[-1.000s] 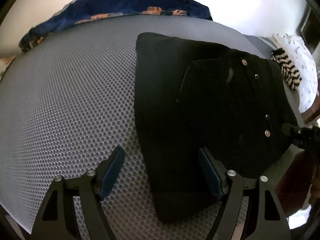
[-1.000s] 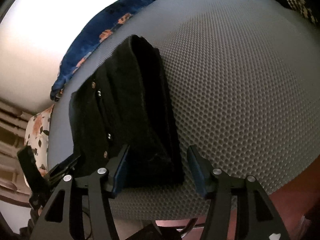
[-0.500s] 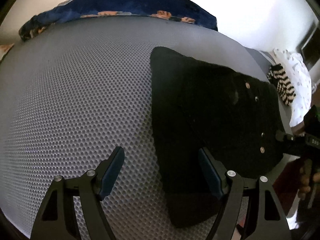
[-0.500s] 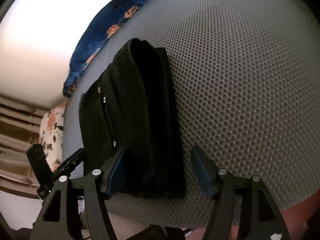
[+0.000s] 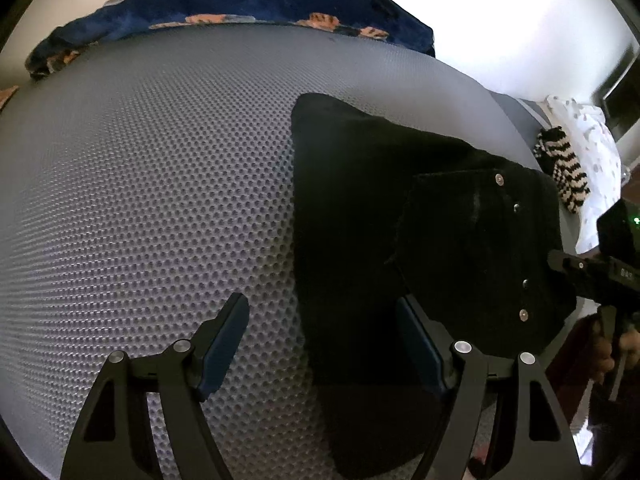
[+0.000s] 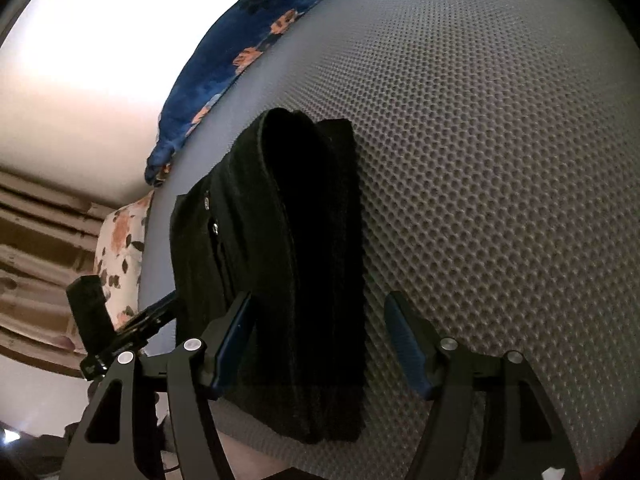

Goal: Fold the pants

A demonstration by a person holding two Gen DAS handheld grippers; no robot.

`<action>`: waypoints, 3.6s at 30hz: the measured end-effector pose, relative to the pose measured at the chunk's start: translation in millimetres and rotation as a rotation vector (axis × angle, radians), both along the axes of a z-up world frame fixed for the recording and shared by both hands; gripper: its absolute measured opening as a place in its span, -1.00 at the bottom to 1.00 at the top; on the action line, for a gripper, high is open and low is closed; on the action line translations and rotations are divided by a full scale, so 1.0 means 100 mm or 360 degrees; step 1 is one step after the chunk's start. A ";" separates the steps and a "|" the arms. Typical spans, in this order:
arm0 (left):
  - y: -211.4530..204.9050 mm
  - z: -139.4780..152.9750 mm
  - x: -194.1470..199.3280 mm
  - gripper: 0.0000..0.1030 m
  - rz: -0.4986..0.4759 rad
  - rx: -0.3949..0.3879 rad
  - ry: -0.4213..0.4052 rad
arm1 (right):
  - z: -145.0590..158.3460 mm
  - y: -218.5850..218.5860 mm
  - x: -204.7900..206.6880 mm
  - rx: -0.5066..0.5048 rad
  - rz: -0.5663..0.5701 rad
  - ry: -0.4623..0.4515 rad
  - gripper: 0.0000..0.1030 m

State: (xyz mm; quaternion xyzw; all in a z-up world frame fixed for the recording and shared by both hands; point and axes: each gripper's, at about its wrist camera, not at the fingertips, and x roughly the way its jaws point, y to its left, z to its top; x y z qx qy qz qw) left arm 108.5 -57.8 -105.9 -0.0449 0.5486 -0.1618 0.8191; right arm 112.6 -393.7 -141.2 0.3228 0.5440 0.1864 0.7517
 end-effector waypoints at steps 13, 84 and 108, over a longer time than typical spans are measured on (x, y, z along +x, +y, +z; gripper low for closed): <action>-0.11 -0.09 0.24 0.36 -0.0097 -0.0172 0.0067 | -0.15 0.06 0.35 0.0231 0.0256 0.0000 0.13; 1.32 0.54 0.61 0.40 0.0494 0.0419 -0.0452 | 0.63 2.42 1.19 -0.0929 0.0207 -0.0468 0.59; 1.21 0.84 -0.55 0.48 0.0608 0.0493 -0.0624 | 1.10 2.95 0.07 -0.1088 0.0128 -0.0697 0.89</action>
